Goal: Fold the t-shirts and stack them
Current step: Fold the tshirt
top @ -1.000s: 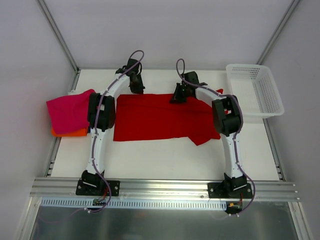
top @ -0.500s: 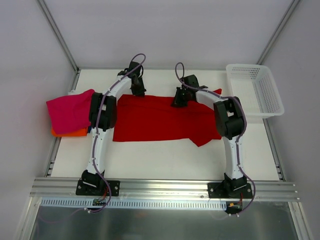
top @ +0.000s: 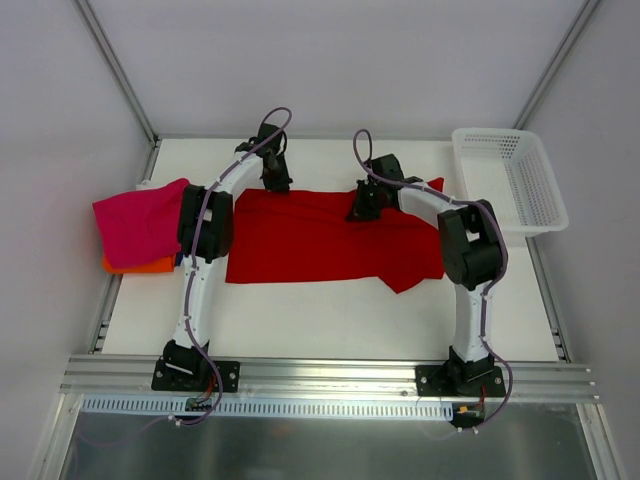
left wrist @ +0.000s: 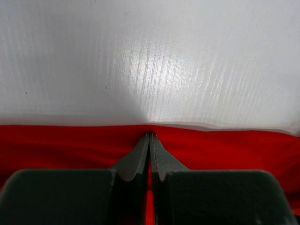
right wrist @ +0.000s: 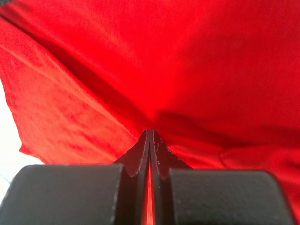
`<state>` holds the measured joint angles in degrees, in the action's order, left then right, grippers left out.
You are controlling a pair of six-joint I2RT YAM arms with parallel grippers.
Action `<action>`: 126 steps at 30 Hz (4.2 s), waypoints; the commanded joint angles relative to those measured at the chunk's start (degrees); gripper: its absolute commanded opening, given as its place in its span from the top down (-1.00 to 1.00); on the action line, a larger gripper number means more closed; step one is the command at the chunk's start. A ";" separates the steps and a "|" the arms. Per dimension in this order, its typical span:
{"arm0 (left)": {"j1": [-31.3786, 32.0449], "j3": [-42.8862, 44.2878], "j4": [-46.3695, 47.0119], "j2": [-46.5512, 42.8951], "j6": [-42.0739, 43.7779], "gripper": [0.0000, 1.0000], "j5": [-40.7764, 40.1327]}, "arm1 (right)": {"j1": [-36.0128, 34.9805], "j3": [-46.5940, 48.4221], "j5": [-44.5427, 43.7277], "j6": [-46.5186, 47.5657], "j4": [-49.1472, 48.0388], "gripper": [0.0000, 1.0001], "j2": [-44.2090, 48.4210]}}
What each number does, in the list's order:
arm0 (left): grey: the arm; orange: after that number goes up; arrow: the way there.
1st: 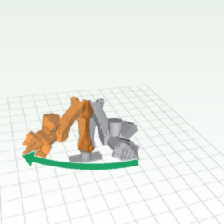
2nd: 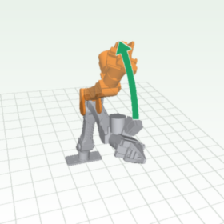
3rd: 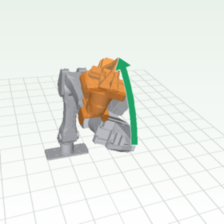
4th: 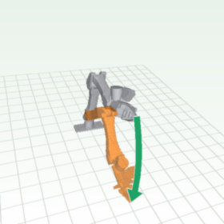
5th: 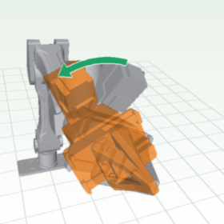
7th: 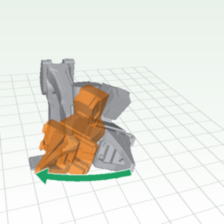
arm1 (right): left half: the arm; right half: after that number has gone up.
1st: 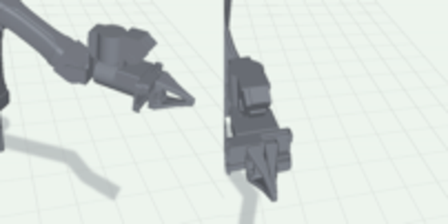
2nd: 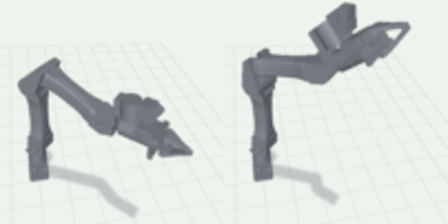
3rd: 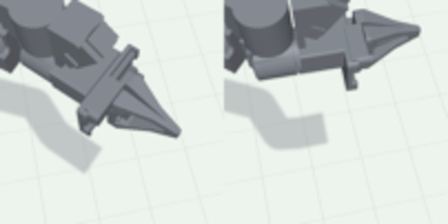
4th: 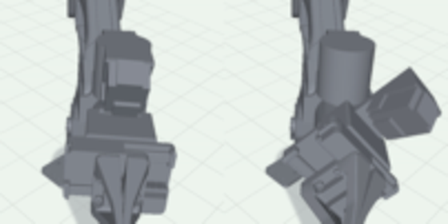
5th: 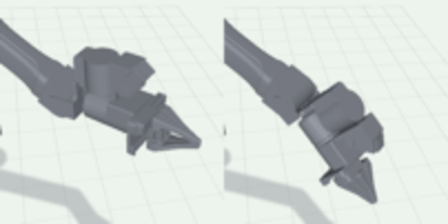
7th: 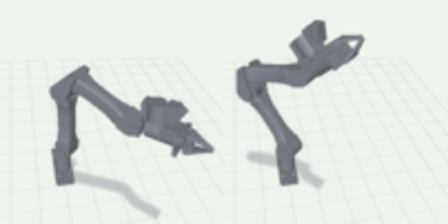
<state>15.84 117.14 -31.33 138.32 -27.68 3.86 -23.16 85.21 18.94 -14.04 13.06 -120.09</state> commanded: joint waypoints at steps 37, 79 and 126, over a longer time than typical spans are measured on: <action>-0.72 -4.55 -1.63 -2.53 -0.44 1.00 -2.98 | -6.11 11.21 5.58 -10.13 -15.08 0.99 -11.21; -0.63 -6.66 -1.63 -4.11 -0.79 1.00 -3.33 | -9.80 2.59 2.33 -13.46 -29.40 0.99 -5.14; -0.72 -6.75 -1.71 -3.32 -0.44 1.00 -3.51 | -18.50 -7.87 9.71 -23.13 -48.30 0.99 -4.54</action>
<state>15.66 112.29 -28.71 135.72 -29.04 2.44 -41.89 76.97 27.92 -37.71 -30.61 -129.58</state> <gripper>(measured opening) 0.004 0.009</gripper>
